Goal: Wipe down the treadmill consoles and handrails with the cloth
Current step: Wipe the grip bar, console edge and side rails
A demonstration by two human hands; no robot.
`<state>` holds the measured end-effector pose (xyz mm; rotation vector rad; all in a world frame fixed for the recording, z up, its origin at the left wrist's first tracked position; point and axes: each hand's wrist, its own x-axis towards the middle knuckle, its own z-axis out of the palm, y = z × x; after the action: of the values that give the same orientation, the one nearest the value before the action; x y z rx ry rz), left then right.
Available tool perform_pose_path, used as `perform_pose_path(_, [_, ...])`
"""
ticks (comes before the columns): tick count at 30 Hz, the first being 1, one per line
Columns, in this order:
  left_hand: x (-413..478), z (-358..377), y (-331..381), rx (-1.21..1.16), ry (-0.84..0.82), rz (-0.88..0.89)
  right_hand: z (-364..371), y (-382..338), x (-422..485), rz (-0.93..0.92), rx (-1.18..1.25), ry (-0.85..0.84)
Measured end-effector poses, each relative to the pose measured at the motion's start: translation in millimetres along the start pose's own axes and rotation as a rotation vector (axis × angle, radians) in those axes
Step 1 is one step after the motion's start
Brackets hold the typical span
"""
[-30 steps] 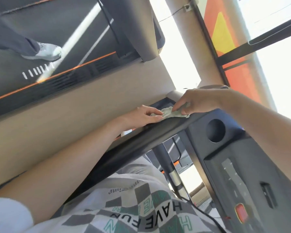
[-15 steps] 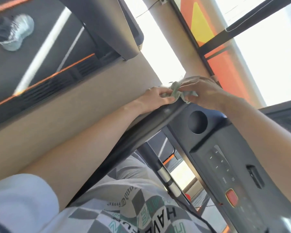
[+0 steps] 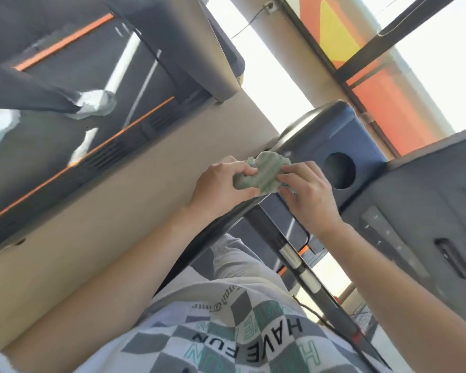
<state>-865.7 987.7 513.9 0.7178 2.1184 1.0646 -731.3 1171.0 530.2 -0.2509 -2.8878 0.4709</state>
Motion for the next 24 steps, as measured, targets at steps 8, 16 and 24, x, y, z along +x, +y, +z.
perform_pose_path(8, [-62, -6, -22, 0.316, 0.145, 0.214, 33, -91, -51, 0.393, 0.125, 0.105])
perform_pose_path(16, [-108, -10, -43, 0.44, 0.222, 0.335, 47, -145, -63, 0.517, 0.223, 0.128])
perform_pose_path(24, [-119, 8, -26, 0.432, 0.237, 0.396, 33, -127, -79, 0.408, 0.104, 0.267])
